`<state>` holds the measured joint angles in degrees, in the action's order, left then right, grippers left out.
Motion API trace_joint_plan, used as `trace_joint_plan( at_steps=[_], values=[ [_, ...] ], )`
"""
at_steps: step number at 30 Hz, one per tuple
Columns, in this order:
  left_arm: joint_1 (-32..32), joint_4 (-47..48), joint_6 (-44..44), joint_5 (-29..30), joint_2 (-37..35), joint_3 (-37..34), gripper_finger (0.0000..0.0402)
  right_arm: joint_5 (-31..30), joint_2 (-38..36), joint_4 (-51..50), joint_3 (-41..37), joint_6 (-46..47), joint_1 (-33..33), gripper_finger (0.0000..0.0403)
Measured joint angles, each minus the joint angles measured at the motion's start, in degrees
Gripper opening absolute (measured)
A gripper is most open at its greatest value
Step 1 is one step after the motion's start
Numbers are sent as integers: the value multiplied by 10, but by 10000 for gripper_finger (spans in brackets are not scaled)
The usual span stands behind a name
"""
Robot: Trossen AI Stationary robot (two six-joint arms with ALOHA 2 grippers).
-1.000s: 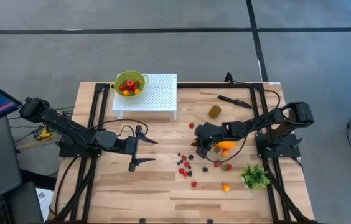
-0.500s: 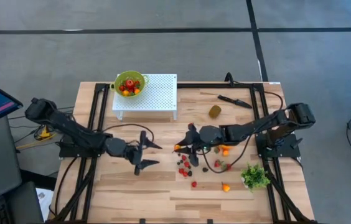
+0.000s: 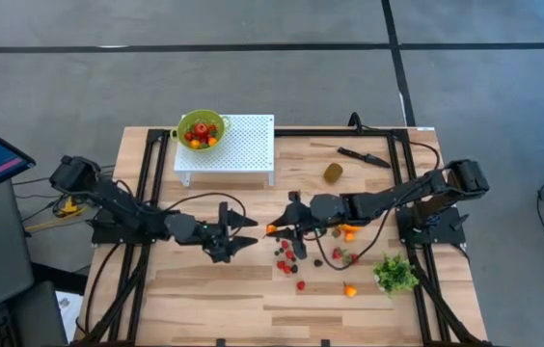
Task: Pick & Place Fruit
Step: Put the peach into the green strainer bowl on the shelf
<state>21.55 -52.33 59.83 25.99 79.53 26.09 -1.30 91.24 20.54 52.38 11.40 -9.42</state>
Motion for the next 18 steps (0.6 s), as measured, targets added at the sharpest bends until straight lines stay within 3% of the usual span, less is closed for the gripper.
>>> trace_joint_plan(
  at_steps=[10,18],
  values=[
    [-32,-23,90,-3,75,67,294,0,0,48,0,-17,0,87],
    [-48,-27,94,-7,90,89,293,0,0,58,0,-30,-3,87]
  ],
)
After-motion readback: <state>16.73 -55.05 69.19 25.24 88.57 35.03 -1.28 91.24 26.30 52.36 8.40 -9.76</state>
